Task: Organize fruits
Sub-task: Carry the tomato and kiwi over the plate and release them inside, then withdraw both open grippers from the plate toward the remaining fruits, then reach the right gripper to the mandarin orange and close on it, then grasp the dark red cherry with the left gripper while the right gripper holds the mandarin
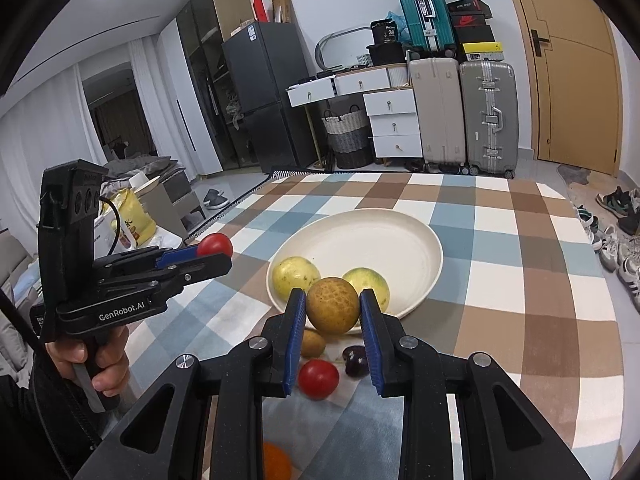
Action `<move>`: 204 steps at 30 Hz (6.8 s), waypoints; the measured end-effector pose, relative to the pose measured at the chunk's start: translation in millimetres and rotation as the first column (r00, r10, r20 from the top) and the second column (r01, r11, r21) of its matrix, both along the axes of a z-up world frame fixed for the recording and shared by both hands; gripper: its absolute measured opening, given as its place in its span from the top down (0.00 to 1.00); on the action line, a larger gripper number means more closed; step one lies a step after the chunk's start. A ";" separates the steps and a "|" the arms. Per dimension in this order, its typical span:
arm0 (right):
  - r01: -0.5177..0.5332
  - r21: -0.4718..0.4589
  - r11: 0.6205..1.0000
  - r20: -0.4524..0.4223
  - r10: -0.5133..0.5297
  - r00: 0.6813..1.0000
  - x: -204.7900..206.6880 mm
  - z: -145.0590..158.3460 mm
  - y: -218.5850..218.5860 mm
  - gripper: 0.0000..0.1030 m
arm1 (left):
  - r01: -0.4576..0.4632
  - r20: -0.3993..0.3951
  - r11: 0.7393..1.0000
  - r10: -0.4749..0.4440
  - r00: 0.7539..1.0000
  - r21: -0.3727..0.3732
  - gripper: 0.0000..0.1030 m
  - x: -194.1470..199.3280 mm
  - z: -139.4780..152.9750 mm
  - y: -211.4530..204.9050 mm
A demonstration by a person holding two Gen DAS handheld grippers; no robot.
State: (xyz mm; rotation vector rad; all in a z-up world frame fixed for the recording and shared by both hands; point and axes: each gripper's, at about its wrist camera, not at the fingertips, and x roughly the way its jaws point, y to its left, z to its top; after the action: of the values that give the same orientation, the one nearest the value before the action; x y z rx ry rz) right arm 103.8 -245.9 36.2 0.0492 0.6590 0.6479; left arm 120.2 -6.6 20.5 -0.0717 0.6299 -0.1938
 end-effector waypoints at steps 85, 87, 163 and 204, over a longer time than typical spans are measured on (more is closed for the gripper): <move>0.180 -0.008 0.984 -0.046 -0.180 0.983 69.2 -32.7 -22.6 0.00 | -0.091 -0.056 0.995 0.094 0.994 0.051 0.01 57.8 -31.7 1.2; 0.178 -0.005 0.984 -0.054 -0.178 0.982 63.9 -29.4 -24.5 0.00 | -0.102 -0.052 0.993 0.106 0.993 0.059 0.01 47.2 -28.3 3.6; -0.146 -0.170 0.975 -0.238 0.103 0.966 -76.3 -68.5 22.3 0.41 | -0.035 -0.183 0.998 0.045 0.982 0.059 0.01 -52.3 -67.4 -9.7; -0.062 -0.117 0.991 -0.176 0.041 0.984 -56.4 -48.9 -8.4 0.59 | 0.084 -0.262 0.993 -0.060 0.963 0.080 0.45 -8.2 -83.5 -30.8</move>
State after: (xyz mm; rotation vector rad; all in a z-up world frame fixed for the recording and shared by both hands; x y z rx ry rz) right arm 47.5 -254.3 -12.8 -0.0255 0.8688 0.6564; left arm 111.9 -37.4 -62.9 0.0141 0.9026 -0.2283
